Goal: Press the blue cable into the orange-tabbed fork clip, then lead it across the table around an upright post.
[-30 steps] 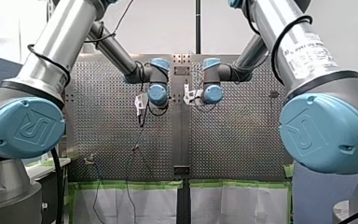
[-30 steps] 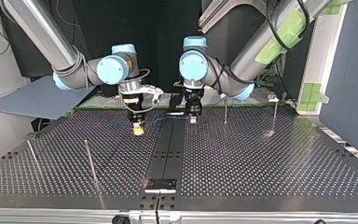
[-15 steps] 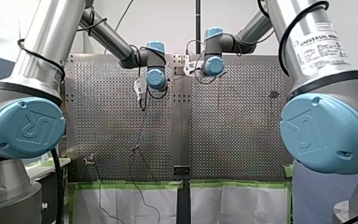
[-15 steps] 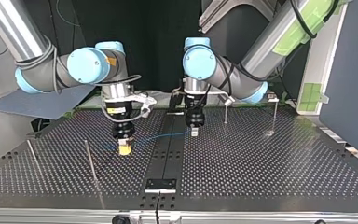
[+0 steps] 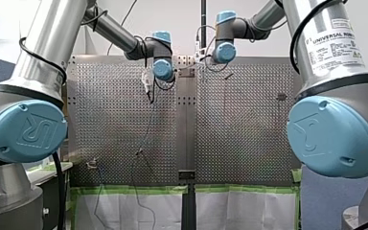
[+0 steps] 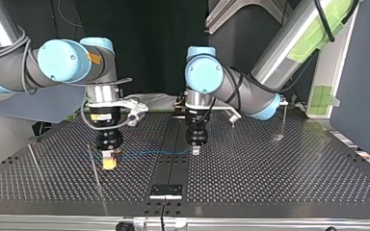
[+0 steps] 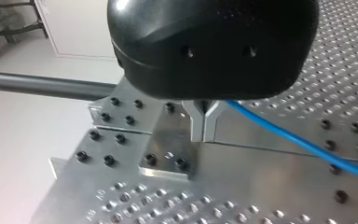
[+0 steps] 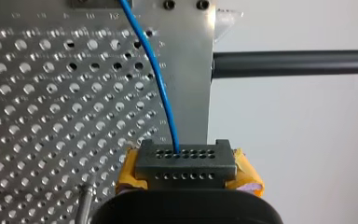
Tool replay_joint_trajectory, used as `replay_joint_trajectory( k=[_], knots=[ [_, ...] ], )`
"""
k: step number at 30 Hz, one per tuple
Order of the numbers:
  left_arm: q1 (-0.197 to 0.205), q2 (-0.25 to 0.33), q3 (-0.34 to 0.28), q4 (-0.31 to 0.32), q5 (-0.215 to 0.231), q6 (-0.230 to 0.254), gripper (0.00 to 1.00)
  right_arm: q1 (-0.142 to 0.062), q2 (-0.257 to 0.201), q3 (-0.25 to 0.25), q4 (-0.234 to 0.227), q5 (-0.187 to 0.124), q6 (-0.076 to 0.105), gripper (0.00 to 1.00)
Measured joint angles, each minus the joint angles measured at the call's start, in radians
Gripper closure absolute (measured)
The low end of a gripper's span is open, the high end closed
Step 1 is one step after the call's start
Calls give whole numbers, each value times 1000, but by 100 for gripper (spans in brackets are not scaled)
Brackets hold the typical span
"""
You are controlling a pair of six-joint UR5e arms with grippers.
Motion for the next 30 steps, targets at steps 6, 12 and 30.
replay_joint_trajectory(
  k=[6,12,30],
  knots=[
    [-7,-1,59,-58,24,-1,100,-10,-5,-2,6,0,2,100],
    [-10,-10,116,-86,54,-2,100,-50,-37,-2,45,-2,18,100],
    [-80,-125,292,-210,45,23,100,-198,-75,-2,91,-38,55,100]
  ],
)
